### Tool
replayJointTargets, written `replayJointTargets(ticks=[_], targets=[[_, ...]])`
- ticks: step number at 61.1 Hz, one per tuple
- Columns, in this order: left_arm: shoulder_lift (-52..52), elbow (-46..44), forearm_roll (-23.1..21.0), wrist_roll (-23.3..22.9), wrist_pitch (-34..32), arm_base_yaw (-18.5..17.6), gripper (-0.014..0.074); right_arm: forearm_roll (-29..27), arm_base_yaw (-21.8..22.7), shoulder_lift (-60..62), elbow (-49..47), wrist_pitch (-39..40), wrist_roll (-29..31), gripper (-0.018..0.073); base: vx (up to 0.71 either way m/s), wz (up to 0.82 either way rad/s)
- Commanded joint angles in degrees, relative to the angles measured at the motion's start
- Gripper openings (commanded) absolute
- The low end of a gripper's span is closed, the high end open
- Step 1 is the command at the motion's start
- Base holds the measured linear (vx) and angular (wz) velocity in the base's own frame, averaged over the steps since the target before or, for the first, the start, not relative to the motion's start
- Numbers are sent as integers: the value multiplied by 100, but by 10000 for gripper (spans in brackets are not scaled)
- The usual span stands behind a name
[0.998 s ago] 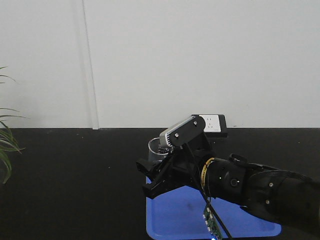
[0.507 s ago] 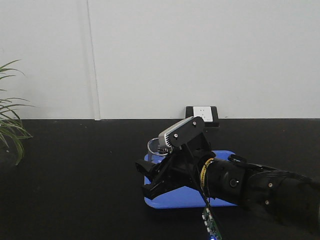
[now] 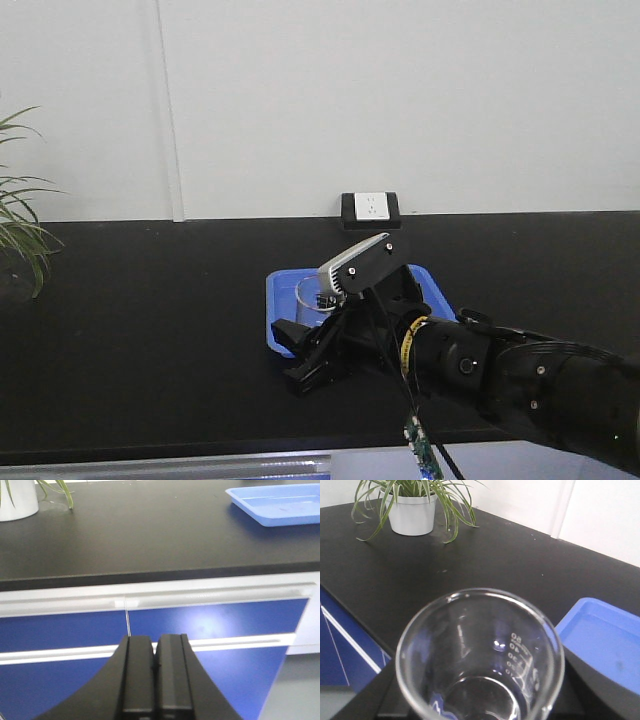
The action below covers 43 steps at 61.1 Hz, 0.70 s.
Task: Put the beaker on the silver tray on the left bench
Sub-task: 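Hold the beaker in the right gripper while the base drives to the silver-tray bench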
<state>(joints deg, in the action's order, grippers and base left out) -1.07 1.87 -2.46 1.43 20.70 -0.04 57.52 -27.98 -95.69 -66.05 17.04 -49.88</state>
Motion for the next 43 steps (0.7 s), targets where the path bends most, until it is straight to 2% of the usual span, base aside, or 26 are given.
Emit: replayJointTargets(ticks=[1, 43], targets=[[-45, 113, -46, -3, -452, -14, 1, -114, 17, 264, -201, 244, -13, -10, -26, -10], [-45, 113, -46, -3, -452, -14, 1, -114, 17, 264, -201, 244, -13, -10, -25, -7]])
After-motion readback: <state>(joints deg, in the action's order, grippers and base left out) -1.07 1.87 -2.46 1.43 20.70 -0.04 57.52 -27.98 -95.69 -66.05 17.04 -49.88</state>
